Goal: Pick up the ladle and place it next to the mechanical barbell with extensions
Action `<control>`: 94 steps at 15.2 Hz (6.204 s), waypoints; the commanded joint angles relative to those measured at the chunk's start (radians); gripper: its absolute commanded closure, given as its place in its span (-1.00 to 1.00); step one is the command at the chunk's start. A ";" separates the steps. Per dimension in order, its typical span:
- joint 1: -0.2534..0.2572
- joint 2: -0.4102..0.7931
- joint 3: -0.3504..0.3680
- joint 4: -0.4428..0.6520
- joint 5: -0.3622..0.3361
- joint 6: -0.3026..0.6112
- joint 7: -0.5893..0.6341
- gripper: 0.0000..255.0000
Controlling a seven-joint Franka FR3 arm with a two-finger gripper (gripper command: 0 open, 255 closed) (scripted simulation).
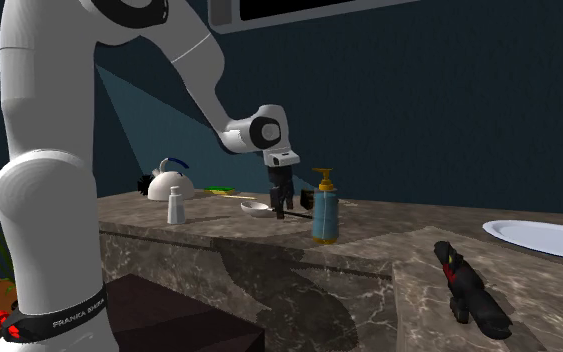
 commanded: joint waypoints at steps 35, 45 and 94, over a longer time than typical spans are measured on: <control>0.001 -0.148 0.002 0.131 0.051 -0.275 -0.048 1.00; 0.002 -0.186 0.000 0.226 0.062 -0.408 -0.062 1.00; -0.412 -0.005 -0.784 0.447 0.270 -0.489 -1.337 1.00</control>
